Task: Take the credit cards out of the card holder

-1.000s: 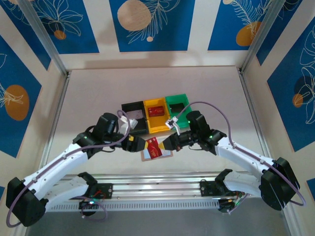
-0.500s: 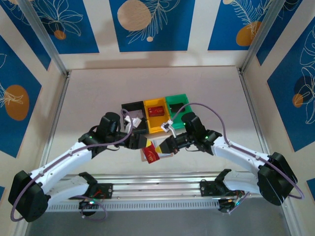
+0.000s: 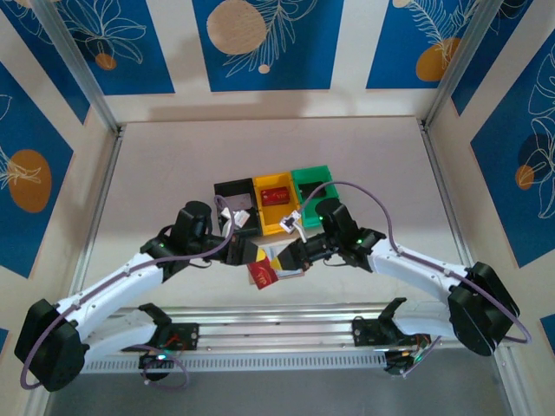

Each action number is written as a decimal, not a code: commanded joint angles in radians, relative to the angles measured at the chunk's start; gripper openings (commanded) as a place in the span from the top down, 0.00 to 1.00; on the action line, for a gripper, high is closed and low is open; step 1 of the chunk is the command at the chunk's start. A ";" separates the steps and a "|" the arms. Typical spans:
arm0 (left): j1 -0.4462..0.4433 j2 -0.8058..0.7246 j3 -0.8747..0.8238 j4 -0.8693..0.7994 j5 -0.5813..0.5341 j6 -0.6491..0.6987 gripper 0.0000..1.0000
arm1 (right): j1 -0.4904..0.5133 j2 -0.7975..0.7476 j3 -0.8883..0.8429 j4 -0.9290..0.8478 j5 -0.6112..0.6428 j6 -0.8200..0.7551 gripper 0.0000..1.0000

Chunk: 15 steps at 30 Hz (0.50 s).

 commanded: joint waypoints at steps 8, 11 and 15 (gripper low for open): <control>0.009 -0.022 -0.014 0.033 0.032 0.003 1.00 | 0.011 0.006 0.033 -0.018 0.030 0.007 1.00; 0.009 -0.030 -0.018 0.024 0.013 0.007 1.00 | 0.005 -0.014 0.030 -0.035 0.085 0.011 1.00; 0.008 -0.051 -0.029 0.038 -0.032 0.009 1.00 | -0.013 -0.063 0.000 -0.026 0.159 0.038 0.90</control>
